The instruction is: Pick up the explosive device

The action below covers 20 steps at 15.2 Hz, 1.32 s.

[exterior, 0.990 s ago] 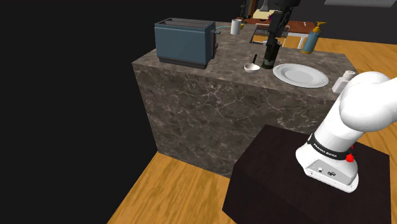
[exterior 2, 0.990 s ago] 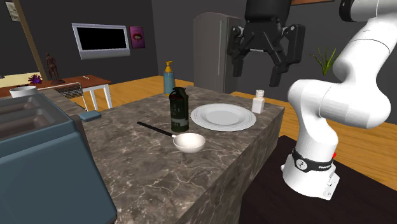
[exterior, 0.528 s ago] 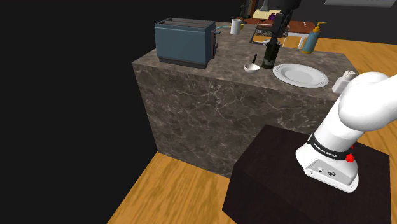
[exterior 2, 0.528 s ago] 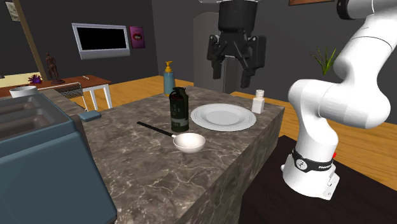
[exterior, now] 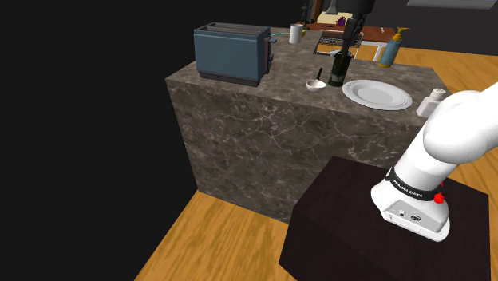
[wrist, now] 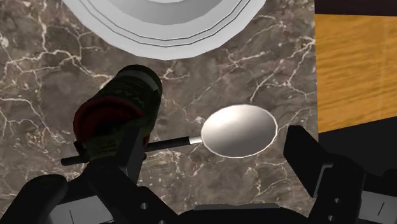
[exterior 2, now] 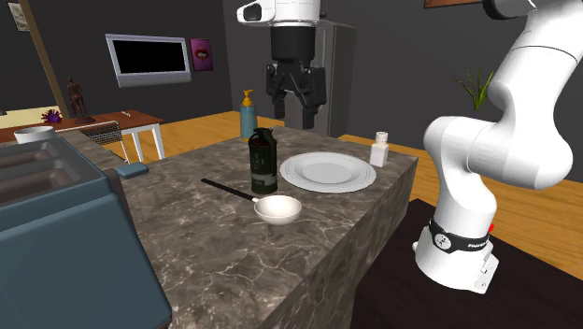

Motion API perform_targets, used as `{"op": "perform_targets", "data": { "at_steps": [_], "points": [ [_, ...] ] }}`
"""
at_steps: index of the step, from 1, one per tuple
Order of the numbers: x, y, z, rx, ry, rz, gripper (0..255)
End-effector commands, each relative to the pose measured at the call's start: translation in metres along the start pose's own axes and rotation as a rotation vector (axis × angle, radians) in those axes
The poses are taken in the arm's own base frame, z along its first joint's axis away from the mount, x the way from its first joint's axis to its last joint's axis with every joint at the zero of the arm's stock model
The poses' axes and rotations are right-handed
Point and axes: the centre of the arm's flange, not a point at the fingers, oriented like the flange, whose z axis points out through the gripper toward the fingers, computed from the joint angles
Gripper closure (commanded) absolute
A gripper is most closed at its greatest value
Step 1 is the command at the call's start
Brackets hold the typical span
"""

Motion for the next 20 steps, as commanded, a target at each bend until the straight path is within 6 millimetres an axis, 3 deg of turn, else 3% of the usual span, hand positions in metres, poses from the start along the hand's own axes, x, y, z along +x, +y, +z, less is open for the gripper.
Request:
{"op": "perform_targets", "data": {
  "at_steps": [1,5,13,15,16,20],
  "points": [
    [0.001,0.028,0.006,0.001,-0.010,-0.001,0],
    [0.009,0.079,0.019,0.005,-0.028,-0.002,0],
    [0.010,0.080,0.059,0.005,-0.029,-0.003,0],
    [0.010,0.080,0.059,0.005,-0.029,-0.003,0],
    [0.010,0.080,0.059,0.005,-0.029,-0.003,255],
    [0.010,0.080,0.059,0.005,-0.029,-0.003,255]
  ]
}}
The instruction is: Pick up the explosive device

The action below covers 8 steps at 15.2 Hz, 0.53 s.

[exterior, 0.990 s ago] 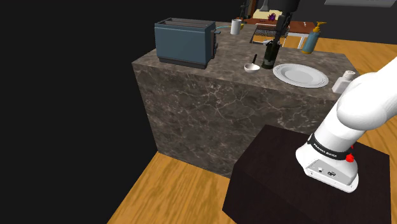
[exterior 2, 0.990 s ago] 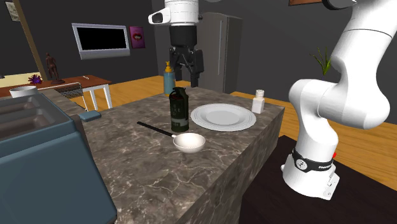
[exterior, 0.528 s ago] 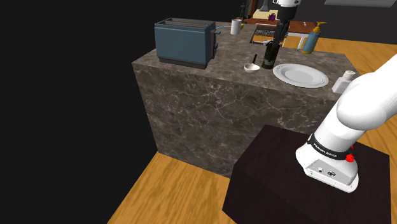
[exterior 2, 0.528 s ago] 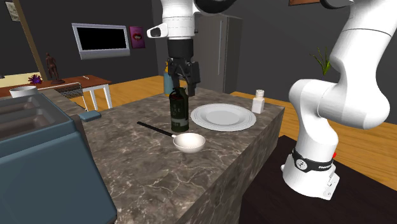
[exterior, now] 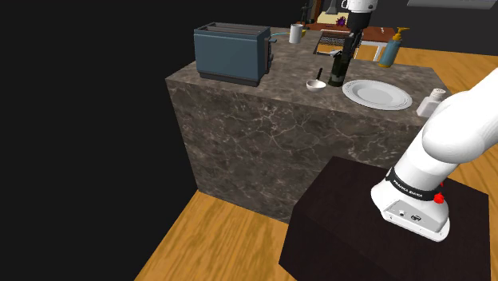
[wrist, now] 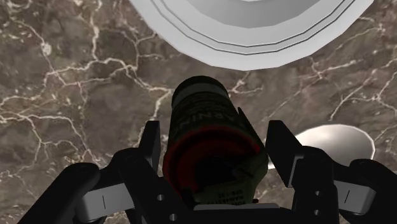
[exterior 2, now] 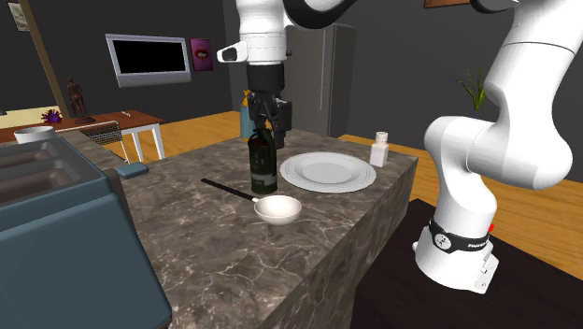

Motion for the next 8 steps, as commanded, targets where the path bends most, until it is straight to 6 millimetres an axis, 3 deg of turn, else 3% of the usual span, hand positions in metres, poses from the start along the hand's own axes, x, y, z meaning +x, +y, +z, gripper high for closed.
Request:
{"op": "perform_targets", "data": {
  "at_steps": [1,5,8],
  "points": [
    [0.000,0.000,0.001,0.001,-0.002,0.000,255],
    [0.000,0.000,0.001,0.001,-0.002,0.000,255],
    [0.000,0.000,-0.015,0.001,-0.002,0.000,255]
  ]
}}
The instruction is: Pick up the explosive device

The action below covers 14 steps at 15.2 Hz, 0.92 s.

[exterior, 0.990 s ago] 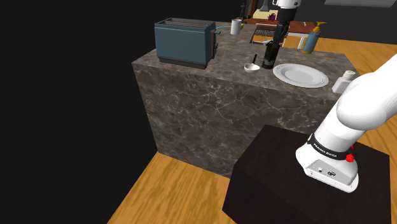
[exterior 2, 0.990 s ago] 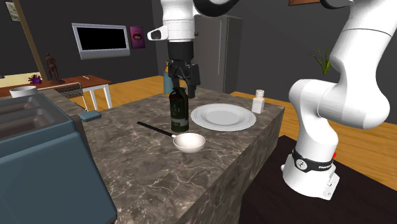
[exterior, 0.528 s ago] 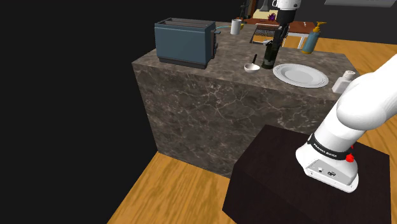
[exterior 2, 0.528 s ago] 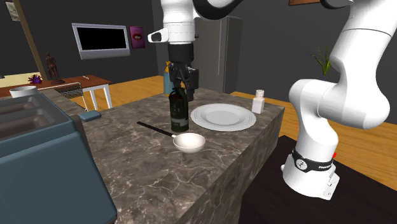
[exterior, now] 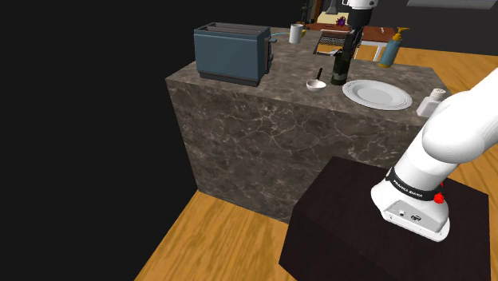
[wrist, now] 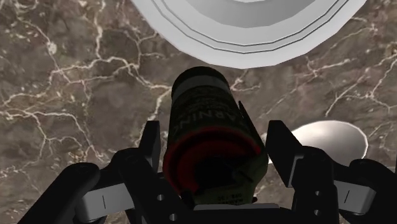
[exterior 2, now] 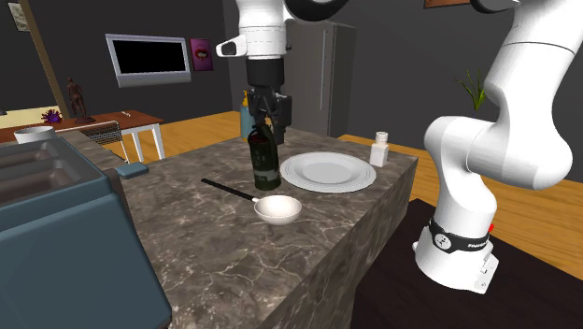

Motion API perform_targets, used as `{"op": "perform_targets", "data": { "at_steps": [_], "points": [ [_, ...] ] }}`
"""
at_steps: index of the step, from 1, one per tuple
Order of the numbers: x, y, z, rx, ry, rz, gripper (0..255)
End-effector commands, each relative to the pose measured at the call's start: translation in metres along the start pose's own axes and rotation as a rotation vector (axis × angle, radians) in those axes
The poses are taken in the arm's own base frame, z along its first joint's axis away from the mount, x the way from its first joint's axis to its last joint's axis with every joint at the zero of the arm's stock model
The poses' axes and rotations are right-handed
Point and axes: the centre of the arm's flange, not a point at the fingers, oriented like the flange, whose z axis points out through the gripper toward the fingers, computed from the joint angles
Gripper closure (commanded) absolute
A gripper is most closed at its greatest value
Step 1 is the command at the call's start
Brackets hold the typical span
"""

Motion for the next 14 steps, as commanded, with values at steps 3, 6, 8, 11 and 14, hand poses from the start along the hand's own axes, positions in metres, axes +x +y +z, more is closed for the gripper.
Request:
{"op": "perform_targets", "data": {
  "at_steps": [3,6,8,11,14],
  "points": [
    [-0.001,0.000,-0.021,0.000,0.000,0.000,255],
    [-0.002,0.000,-0.036,0.000,0.000,0.000,255],
    [-0.002,0.000,-0.047,0.000,0.000,0.000,255],
    [-0.003,0.000,-0.063,0.000,0.000,0.000,255],
    [-0.003,0.000,-0.069,0.000,0.000,0.000,255]
  ]
}}
